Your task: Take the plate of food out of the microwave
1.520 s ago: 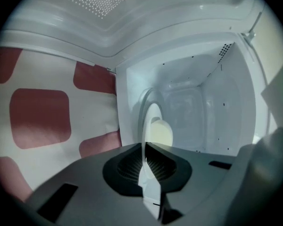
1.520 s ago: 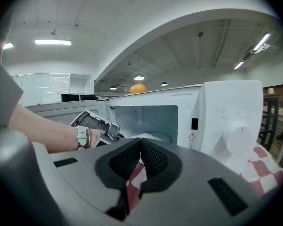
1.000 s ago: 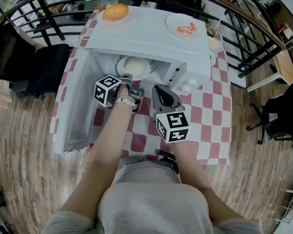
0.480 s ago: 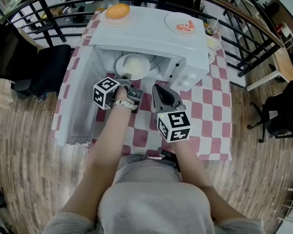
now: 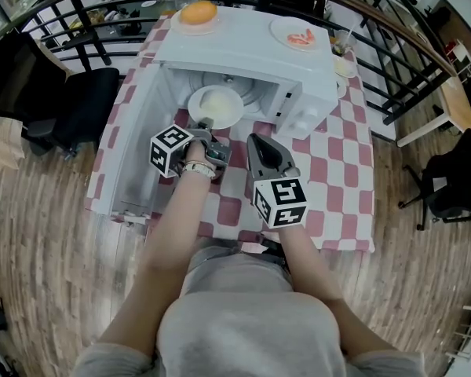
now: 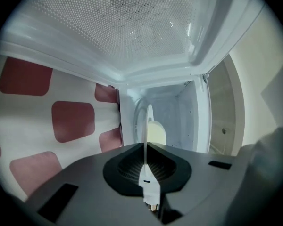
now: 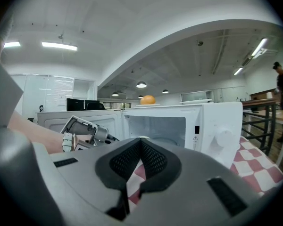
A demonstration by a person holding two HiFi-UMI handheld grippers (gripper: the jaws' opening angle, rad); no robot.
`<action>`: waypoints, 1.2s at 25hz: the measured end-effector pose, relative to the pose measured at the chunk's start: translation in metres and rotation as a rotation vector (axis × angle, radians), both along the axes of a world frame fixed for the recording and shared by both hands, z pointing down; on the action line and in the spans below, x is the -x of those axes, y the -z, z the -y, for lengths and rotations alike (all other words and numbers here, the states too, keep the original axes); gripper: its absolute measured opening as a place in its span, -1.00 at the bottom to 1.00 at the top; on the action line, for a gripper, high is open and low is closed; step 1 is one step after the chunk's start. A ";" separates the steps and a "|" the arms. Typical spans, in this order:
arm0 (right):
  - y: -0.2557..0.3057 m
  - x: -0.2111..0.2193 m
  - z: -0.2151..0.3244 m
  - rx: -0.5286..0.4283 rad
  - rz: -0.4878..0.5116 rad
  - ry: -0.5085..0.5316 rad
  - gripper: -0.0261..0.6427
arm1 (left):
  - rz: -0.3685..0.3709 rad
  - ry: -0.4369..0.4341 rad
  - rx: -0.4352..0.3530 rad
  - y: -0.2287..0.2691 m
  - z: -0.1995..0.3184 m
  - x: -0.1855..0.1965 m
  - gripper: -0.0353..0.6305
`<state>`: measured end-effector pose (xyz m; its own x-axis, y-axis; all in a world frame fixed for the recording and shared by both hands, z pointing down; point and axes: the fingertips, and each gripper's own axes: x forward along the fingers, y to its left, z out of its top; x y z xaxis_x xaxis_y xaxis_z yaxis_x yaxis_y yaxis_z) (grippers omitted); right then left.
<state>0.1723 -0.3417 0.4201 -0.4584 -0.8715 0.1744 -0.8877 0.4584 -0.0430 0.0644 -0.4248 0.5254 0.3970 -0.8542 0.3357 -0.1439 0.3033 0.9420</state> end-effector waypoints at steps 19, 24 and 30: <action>0.019 -0.001 -0.029 -0.055 0.005 -0.015 -0.85 | -0.033 -0.070 -0.120 0.035 -0.051 -0.008 -0.85; 0.024 0.000 -0.032 -0.071 -0.001 -0.018 -0.86 | -0.022 -0.065 -0.153 0.047 -0.062 -0.011 -0.85; 0.027 -0.001 -0.035 -0.080 -0.014 -0.033 -0.86 | -0.035 -0.049 -0.177 0.061 -0.074 -0.016 -0.85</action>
<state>0.1729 -0.3064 0.3931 -0.4275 -0.8973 0.1099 -0.9026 0.4305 0.0046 0.0799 -0.3506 0.4646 0.4489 -0.8779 0.1667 -0.1205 0.1254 0.9848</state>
